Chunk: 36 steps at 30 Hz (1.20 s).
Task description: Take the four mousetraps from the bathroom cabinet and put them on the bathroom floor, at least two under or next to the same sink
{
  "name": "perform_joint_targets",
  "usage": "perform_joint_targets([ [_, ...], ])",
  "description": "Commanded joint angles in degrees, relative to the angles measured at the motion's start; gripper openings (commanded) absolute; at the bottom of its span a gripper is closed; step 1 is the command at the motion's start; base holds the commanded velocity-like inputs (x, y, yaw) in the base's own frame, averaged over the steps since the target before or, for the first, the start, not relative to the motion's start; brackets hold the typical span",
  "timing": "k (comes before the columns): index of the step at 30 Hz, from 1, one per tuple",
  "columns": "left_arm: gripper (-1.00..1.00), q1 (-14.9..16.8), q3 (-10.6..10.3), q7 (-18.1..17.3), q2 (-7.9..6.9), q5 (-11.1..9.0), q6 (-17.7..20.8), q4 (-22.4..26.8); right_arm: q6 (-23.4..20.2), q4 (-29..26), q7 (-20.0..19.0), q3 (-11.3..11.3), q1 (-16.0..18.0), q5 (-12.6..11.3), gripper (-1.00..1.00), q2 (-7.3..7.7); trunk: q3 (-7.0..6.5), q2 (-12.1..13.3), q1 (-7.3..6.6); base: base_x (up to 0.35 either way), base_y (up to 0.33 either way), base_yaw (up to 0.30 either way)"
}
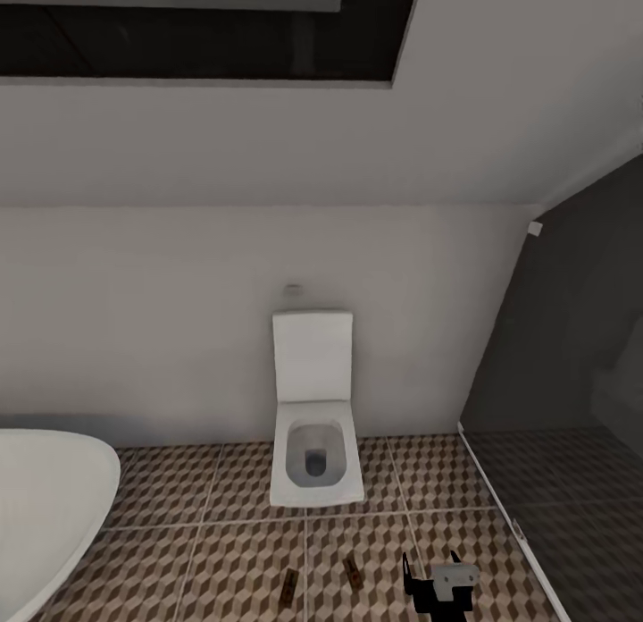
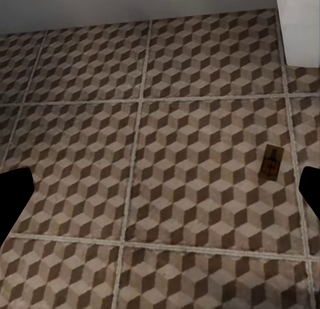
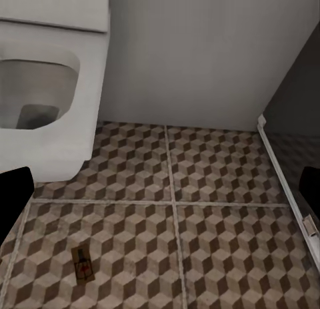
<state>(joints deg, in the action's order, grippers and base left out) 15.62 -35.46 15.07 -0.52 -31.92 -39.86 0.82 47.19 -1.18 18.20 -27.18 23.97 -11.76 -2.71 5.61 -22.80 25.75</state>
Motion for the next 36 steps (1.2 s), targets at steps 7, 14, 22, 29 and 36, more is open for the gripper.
perform_joint_targets([
  [7,1.0,0.02,-0.49,0.4,-0.01,-0.16,-0.04,0.06,0.18,0.05,0.17,-0.5,0.03,-0.46,1.0,-0.02,-0.51,-0.11,0.04,0.0,0.0,0.0],
  [14,1.0,0.02,-0.49,0.4,-0.01,-0.16,-0.04,0.06,0.17,0.05,0.17,-0.5,0.04,-0.46,1.0,0.02,-0.74,-0.11,0.04,0.0,0.0,0.0],
  [22,1.0,0.02,-0.49,0.4,-0.01,-0.16,-0.04,0.07,0.18,0.04,0.17,-0.5,0.04,-0.46,1.0,0.01,-0.75,-0.11,0.04,0.0,0.0,0.0],
  [29,1.0,0.02,-0.49,0.4,-0.01,-0.16,-0.04,0.06,0.18,0.05,0.17,-0.5,0.06,-0.46,1.0,0.06,-0.76,-0.11,0.04,0.0,0.0,0.0],
  [36,1.0,0.02,-0.49,0.4,-0.01,-0.16,-0.04,0.06,0.18,0.04,0.17,-0.5,0.04,-0.46,1.0,0.03,-0.82,-0.11,0.04,0.0,0.0,0.0],
])
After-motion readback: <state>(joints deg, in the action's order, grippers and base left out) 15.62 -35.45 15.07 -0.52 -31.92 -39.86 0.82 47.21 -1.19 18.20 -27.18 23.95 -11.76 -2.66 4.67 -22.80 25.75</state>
